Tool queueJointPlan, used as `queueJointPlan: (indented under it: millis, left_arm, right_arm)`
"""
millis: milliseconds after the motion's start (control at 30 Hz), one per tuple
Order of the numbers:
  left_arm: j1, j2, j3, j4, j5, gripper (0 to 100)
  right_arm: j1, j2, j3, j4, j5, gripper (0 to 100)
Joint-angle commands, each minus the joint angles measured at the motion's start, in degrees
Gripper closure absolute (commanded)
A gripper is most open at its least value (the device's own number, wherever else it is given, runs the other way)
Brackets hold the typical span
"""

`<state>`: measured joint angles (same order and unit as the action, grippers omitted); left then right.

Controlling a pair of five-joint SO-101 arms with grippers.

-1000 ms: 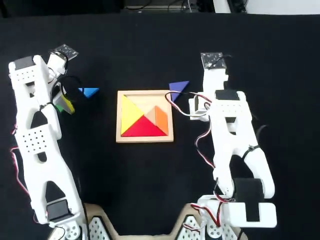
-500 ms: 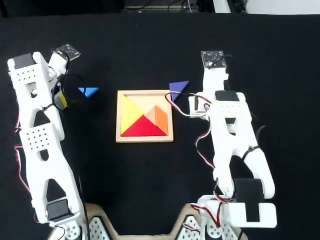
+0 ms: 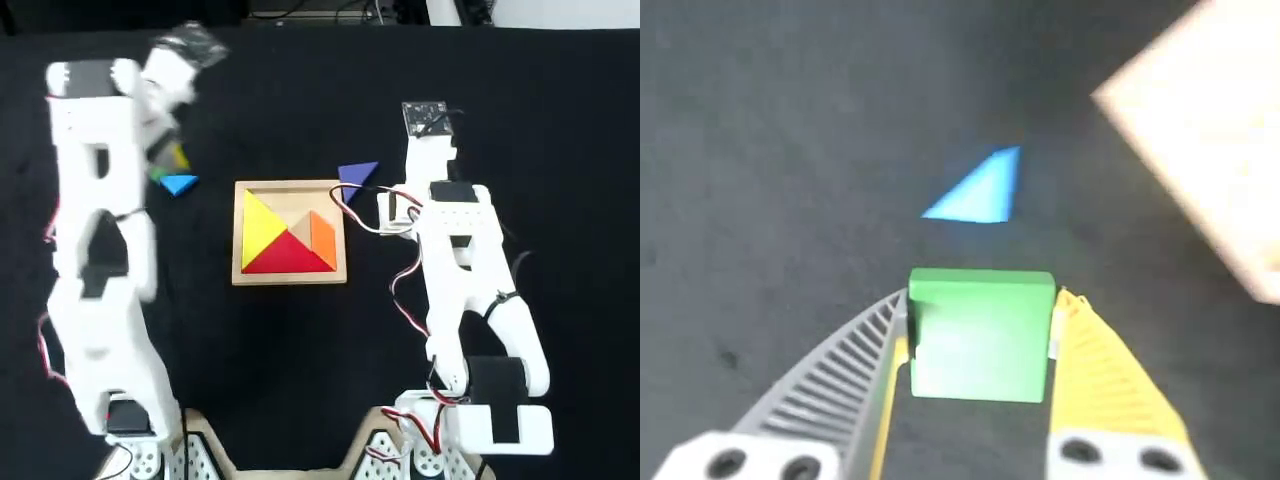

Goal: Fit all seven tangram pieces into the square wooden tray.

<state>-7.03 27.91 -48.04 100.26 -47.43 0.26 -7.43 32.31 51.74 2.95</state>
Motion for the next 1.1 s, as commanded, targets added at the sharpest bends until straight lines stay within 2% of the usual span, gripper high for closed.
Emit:
queueJointPlan:
  millis: [0,133,333,467,600,800,1067]
  left_arm:
    - [12.18,-22.07,20.44,-1.23,8.62,92]
    - [16.75,-26.02,30.11,-13.45,19.08,92]
    - [22.46,-19.25,37.32,-26.46,29.71,92]
    - [26.24,-13.8,37.93,-31.03,30.07,92]
    - [28.18,-9.58,37.49,-31.91,30.07,92]
    - [26.51,-4.13,37.49,-37.36,24.88,92]
    - [24.22,0.09,37.41,-41.76,24.44,92]
  right_arm:
    - [0.0,-0.75,-0.31,-0.88,0.26,98.7]
    - [0.62,-0.75,-0.31,-0.88,0.26,98.7]
    - [6.42,-0.75,-0.57,-2.55,-0.18,98.7]
    - [7.91,-0.4,-0.31,-4.04,-0.26,98.7]
    - [7.82,-0.31,-0.31,-4.22,-0.26,98.7]
    - [7.82,-0.31,-0.31,-4.31,-0.26,98.7]
    - [7.74,-0.31,-0.31,-4.31,-0.26,98.7]
